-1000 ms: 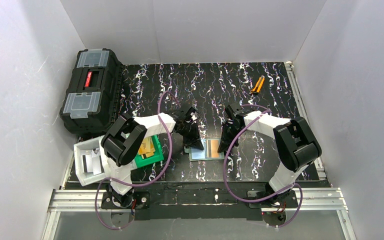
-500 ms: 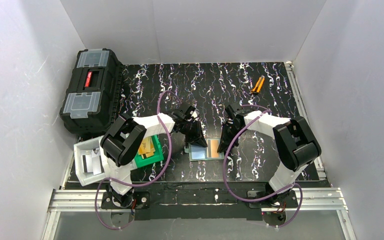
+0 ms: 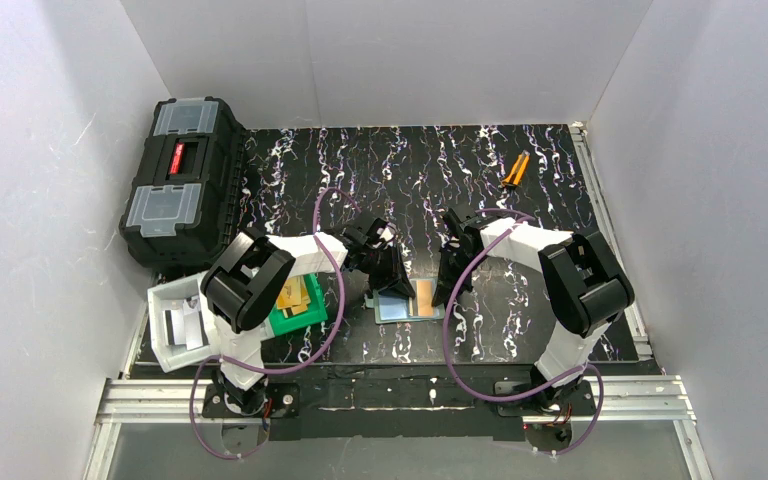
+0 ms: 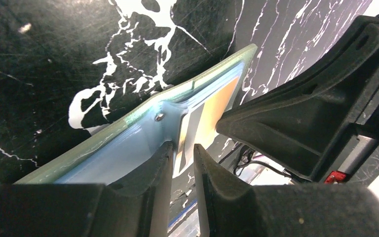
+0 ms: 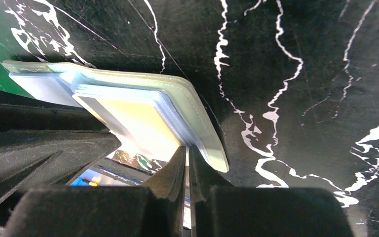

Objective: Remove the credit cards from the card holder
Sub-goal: Remove the credit card from the card holder.

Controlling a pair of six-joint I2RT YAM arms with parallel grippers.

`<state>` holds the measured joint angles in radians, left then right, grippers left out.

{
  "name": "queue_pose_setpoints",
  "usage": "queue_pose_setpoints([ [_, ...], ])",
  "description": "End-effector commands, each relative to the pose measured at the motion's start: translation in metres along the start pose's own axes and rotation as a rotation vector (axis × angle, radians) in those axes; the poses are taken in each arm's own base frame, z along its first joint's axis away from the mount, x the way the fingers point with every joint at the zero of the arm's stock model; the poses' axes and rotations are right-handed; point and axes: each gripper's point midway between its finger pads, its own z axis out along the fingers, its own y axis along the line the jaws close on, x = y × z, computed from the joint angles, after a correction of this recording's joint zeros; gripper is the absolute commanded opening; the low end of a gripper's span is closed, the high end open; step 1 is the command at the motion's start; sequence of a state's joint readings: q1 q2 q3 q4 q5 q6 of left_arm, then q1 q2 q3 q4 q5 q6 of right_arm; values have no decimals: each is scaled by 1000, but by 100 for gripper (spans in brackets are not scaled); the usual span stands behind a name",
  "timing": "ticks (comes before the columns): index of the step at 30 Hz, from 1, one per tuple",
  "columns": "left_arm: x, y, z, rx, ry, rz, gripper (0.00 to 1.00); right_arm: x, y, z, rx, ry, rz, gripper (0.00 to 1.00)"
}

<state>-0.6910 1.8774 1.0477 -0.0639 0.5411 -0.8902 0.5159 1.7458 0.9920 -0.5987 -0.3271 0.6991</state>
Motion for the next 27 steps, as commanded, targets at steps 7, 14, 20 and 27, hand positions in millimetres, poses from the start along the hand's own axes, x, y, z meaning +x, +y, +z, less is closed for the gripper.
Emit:
queue_pose_setpoints([
  [7,11,3,9,93,18,-20,22,2,-10,31,190,-15,-77,15],
  [14,13,-2,-1,170,10,-57,9,8,-19,43,202,28,-44,13],
  [20,11,-6,-9,211,-4,-76,21,8,-22,45,201,40,-31,10],
  [27,7,-2,-15,239,-17,-109,20,8,-22,46,199,44,-31,9],
])
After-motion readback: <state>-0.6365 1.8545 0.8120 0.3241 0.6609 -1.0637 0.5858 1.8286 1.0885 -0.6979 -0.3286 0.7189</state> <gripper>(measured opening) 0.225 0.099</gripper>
